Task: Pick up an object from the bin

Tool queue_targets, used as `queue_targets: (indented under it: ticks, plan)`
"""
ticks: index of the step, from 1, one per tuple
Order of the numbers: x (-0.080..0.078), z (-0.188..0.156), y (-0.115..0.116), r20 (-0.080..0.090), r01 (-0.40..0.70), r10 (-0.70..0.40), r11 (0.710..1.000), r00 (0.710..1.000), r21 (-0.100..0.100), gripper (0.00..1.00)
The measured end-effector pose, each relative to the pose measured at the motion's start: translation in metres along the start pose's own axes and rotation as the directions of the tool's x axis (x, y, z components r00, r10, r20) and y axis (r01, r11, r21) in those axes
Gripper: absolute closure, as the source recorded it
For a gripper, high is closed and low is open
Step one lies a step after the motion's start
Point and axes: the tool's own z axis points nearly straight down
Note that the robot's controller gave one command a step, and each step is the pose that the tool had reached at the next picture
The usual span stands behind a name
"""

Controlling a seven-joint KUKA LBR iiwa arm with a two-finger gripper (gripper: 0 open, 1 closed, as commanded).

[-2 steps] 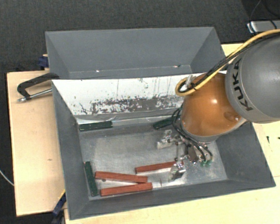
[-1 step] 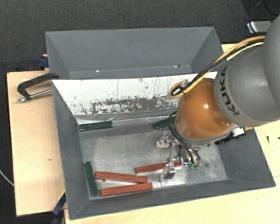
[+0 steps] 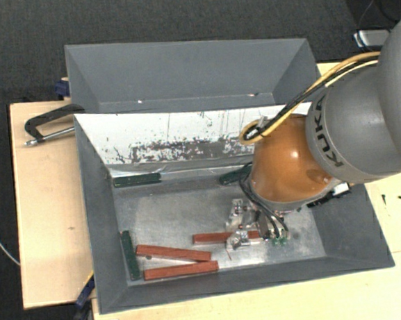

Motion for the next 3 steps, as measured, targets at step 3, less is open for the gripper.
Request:
queue_targets:
  ticks: [3]
  plan:
    - [0.0008,-0.0022,-0.0001,0.000,0.000,0.000,1.000,1.000,0.000,1.00]
